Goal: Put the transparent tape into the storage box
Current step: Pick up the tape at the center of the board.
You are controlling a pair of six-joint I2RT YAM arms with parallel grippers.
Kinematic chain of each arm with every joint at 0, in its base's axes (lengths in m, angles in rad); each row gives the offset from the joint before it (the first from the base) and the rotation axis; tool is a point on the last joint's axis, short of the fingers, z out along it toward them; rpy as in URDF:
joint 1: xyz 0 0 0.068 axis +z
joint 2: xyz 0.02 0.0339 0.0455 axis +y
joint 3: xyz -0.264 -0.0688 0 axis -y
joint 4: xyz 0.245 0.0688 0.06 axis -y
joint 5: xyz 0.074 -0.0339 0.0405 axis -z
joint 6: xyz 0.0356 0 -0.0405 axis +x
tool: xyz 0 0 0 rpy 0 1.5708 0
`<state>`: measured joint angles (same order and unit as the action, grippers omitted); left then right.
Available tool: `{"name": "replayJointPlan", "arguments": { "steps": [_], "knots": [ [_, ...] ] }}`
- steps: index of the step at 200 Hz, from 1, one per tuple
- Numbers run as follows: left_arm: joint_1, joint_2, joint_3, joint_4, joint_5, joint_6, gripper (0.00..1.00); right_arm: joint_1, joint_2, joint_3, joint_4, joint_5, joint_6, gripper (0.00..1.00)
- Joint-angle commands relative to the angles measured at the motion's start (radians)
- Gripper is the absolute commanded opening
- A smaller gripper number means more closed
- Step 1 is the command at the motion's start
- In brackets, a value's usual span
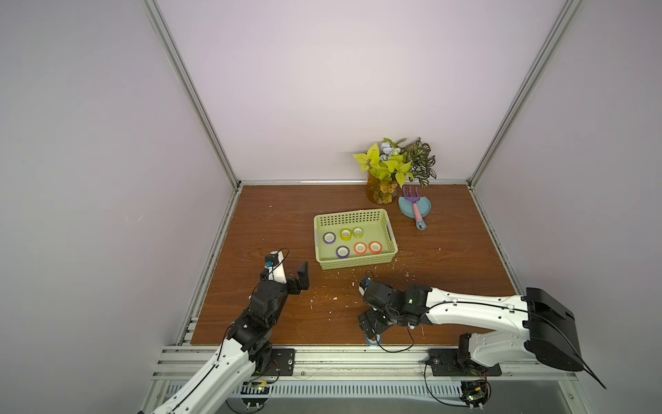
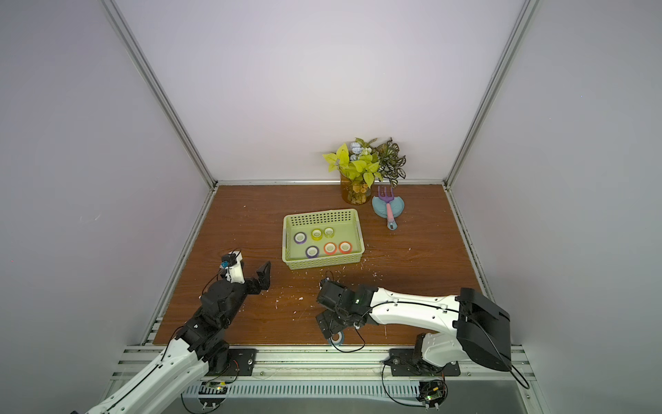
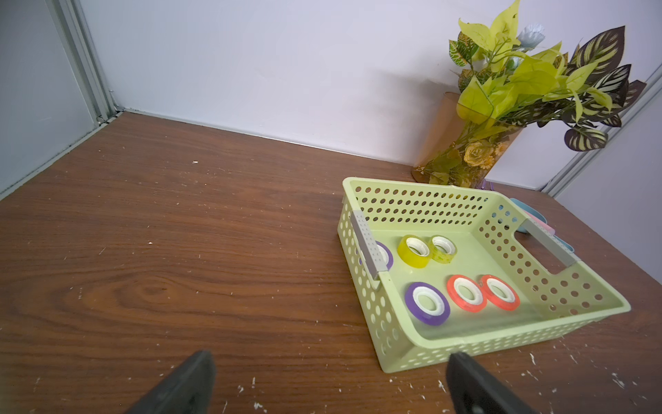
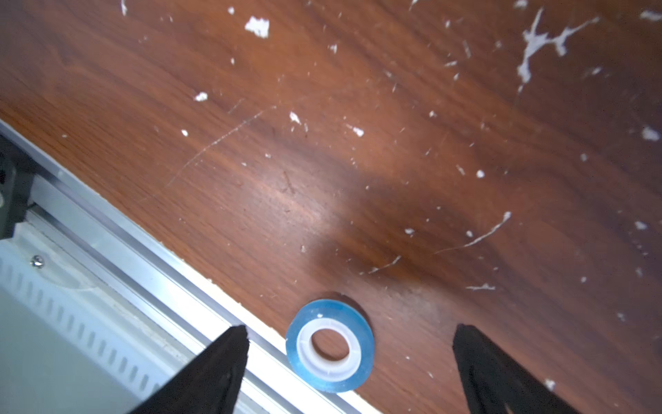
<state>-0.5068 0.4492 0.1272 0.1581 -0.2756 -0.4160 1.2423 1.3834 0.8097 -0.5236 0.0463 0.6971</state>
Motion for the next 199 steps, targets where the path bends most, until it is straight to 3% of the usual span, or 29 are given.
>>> {"name": "replayJointPlan", "arguments": {
  "steps": [1, 68, 199],
  "knots": [
    [0.011, -0.008, -0.012, -0.003, -0.013, -0.007, 1.0, 0.036, 0.034, 0.037, -0.042, 0.027, 0.07, 0.96],
    [0.01, -0.011, -0.012, -0.003, -0.011, -0.006, 0.99, 0.098, 0.129, 0.095, -0.095, 0.046, 0.102, 0.94],
    [0.011, -0.01, -0.014, -0.001, -0.01, -0.006, 0.99, 0.1, 0.164, 0.083, -0.112, 0.035, 0.105, 0.78]
  ]
}}
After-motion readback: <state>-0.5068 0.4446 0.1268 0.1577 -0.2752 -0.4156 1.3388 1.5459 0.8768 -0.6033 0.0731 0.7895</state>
